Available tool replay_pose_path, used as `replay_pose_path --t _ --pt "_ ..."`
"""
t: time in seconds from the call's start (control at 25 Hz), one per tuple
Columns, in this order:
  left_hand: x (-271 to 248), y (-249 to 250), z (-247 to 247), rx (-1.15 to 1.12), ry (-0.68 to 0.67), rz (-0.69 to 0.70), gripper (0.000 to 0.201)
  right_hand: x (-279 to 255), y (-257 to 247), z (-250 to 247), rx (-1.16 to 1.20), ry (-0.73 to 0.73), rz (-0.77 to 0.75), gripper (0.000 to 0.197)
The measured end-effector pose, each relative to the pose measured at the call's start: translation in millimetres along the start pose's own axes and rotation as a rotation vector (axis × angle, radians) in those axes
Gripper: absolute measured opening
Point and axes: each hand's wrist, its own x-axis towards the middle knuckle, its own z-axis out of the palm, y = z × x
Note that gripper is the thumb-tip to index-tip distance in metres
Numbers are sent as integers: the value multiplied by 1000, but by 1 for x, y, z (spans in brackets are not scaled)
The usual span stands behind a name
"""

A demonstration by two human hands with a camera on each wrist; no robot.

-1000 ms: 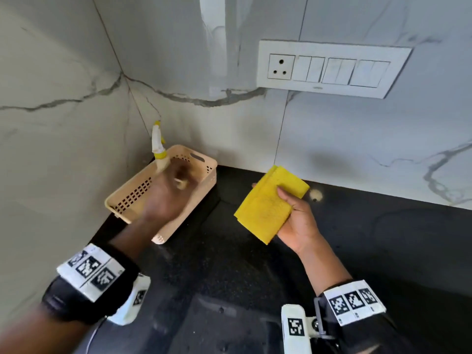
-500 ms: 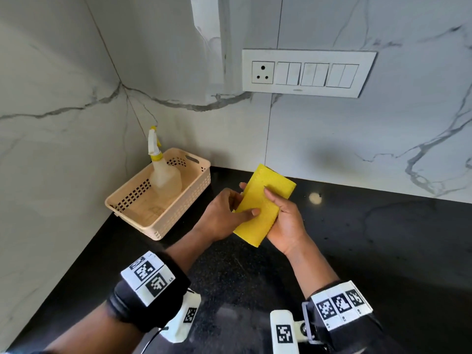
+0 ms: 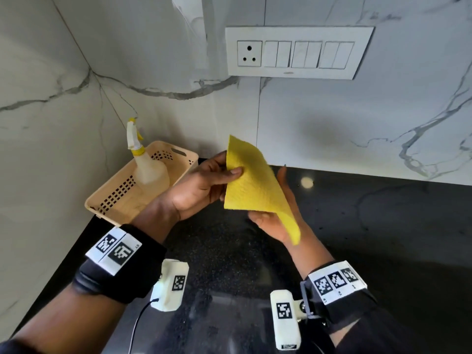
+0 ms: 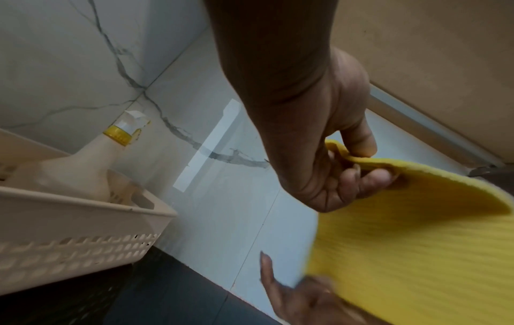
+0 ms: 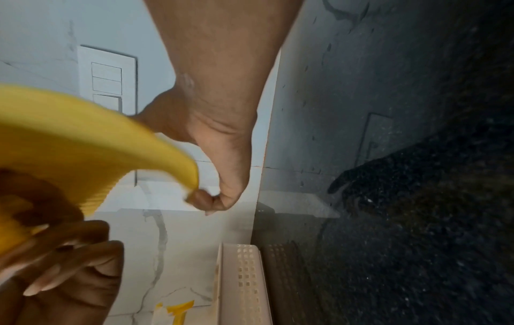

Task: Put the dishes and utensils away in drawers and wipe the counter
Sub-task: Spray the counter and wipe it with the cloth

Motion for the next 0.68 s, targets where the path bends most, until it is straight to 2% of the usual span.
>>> replay_pose_path --t 0.08,0.16,0.24,0.28,0.36,0.44,0.48,0.52,0.56,0.6,0.68 --pt "7 -6 -12 106 133 -3 32 -4 -9 -9 4 50 -2 87" --pt "9 -20 -23 300 363 -31 19 -7 -22 -13 -165 149 -18 82" --pt "1 -46 -40 602 551 -183 34 2 -41 -24 -318 390 -129 53" --pt "-7 -62 -48 745 570 -296 48 7 -51 -26 -355 480 -239 38" --pt "-31 -91 -60 918 534 -476 67 27 -67 -28 -584 645 -462 27" --pt "-49 -113 -64 988 508 -550 77 53 -65 -32 -1086 714 -575 20" --pt "-55 -122 -67 1007 500 -571 83 71 -51 -31 -1365 677 -559 22" --pt "-58 -129 -70 1030 492 -589 88 90 -33 -36 -1580 570 -501 25" --pt "-58 -134 -73 1055 480 -606 95 106 -9 -41 -1731 461 -374 29" --pt "-58 -138 -74 1083 460 -617 101 120 15 -47 -1859 386 -174 39" --pt "-57 -145 -76 1116 393 -632 114 138 49 -53 -2098 355 167 63"
